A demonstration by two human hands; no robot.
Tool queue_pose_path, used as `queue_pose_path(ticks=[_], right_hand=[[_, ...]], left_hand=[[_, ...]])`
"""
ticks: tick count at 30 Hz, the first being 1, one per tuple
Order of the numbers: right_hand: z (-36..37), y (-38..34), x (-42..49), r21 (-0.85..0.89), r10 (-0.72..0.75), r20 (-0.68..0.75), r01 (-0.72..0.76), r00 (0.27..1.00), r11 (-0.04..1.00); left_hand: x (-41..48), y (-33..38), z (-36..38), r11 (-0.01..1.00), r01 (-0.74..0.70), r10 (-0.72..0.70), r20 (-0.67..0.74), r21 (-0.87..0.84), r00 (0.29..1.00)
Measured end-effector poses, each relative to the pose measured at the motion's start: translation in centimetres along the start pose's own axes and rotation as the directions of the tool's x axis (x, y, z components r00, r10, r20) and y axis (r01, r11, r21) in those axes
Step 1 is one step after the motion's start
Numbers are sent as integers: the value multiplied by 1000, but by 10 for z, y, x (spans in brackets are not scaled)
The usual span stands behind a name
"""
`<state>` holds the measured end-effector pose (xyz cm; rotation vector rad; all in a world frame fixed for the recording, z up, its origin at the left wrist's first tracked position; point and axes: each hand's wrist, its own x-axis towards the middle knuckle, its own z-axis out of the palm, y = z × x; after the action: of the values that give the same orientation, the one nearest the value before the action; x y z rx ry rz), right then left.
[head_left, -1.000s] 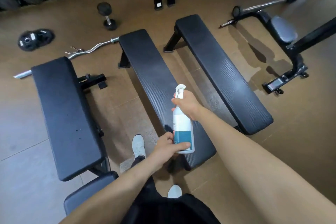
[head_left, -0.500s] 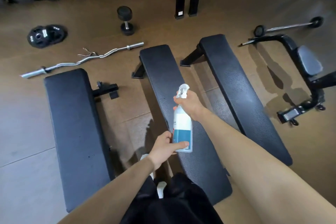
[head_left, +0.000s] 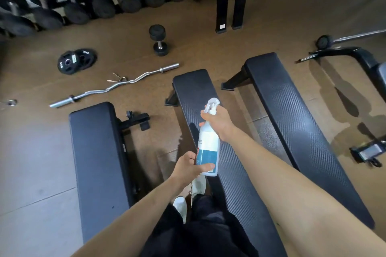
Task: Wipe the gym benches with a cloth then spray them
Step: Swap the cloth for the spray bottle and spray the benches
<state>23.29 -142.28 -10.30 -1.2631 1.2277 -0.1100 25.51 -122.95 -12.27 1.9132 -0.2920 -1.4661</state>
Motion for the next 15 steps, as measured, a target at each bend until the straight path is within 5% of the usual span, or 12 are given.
queue_pose_path(ticks=[15], right_hand=[[20, -52, 65, 80, 76, -99, -68, 992, 994]], left_hand=[[59, 57, -61, 999, -16, 11, 113, 43, 994]])
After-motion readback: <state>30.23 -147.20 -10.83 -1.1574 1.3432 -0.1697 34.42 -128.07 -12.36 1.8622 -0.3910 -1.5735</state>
